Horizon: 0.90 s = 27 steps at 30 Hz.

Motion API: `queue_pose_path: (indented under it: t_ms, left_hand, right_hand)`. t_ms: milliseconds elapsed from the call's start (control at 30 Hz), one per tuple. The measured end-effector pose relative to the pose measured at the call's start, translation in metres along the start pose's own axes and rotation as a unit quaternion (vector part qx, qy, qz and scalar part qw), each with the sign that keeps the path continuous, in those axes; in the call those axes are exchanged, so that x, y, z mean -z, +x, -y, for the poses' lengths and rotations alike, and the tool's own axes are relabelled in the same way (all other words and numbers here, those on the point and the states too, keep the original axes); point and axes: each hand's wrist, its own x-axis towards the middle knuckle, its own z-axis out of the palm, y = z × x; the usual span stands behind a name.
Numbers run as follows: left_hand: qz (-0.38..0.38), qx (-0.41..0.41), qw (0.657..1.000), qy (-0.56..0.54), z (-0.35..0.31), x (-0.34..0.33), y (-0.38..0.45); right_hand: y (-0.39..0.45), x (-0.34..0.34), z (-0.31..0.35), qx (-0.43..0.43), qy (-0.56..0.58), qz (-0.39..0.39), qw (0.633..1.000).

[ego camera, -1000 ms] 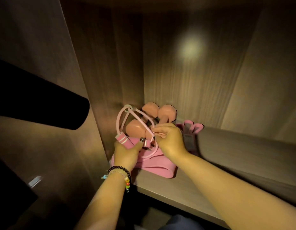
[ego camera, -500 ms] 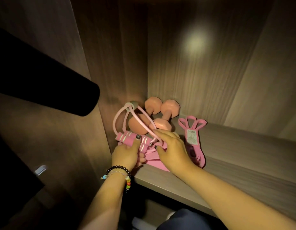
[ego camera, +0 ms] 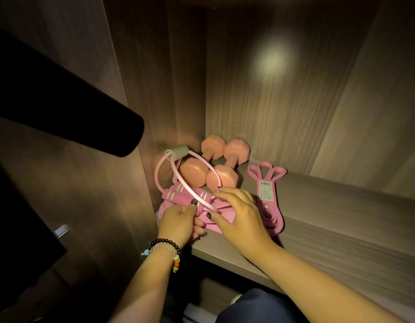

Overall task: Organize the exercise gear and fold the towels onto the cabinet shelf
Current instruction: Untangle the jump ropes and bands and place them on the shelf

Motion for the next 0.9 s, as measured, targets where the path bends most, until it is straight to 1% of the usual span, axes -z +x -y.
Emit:
queue_pose_path:
  t_ms: [133, 367, 433, 533, 600, 700, 900]
  left_hand:
    - [0.009, -0.029, 1.000, -0.008, 0.007, 0.004, -0.013]
    - [-0.007, -0.025, 1.000, 0.013, 0.013, 0.009, -0.031]
    - [-0.007, -0.040, 0.999, 0.036, 0.007, 0.012, -0.041]
    - [-0.011, -0.085, 0.994, 0.072, -0.007, 0.015, -0.061]
    - [-0.015, -0.131, 0.984, 0.119, -0.015, 0.018, -0.073]
    - [-0.011, -0.191, 0.961, 0.198, -0.028, 0.020, -0.097]
    - [0.027, -0.248, 0.919, 0.306, -0.051, 0.008, -0.157]
  right_hand:
    - [-0.007, -0.001, 0.005, 0.002, 0.019, 0.040, 0.999]
    - [-0.017, 0.009, 0.013, -0.029, -0.015, 0.086, 0.996]
    - [-0.023, 0.016, 0.018, -0.035, -0.029, 0.101, 0.994]
    - [-0.034, 0.030, 0.027, -0.047, -0.055, 0.122, 0.990]
    - [-0.041, 0.044, 0.036, -0.064, -0.072, 0.134, 0.986]
    - [-0.051, 0.070, 0.050, -0.082, -0.104, 0.150, 0.980]
    - [-0.078, 0.137, 0.087, -0.132, -0.142, 0.160, 0.968]
